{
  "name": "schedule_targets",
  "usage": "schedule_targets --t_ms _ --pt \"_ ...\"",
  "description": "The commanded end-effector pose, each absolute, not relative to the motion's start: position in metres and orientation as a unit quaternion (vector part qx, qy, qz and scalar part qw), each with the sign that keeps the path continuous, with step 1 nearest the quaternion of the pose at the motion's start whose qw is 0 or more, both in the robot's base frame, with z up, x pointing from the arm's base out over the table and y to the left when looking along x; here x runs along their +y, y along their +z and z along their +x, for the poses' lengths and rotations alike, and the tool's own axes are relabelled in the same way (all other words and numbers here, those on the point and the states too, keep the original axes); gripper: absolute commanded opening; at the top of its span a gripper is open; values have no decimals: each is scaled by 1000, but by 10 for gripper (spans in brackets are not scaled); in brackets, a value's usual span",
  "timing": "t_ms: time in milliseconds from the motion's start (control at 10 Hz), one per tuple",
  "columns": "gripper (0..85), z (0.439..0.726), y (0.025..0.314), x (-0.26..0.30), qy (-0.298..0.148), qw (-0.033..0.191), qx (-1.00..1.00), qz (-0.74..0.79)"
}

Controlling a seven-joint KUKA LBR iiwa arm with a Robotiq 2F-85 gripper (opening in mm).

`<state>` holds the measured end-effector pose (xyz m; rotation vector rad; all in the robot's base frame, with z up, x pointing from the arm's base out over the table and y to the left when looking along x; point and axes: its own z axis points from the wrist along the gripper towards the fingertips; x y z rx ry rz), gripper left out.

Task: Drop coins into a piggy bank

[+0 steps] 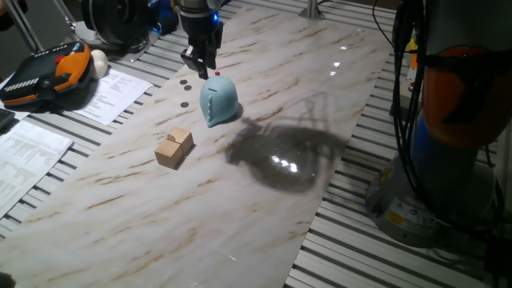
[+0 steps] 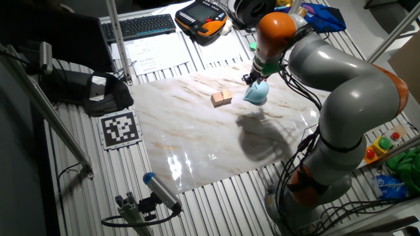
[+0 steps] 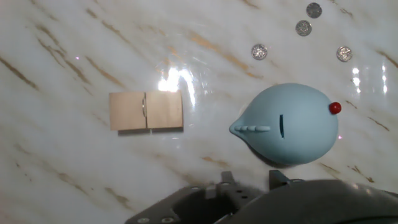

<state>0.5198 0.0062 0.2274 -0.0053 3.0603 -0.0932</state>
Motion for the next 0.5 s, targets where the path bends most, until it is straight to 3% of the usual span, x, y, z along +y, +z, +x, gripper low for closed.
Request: schedule_targets --t_ms 0,400 --pt "0 522 222 10 -31 40 999 -3" --pt "0 529 206 24 -22 38 999 2"
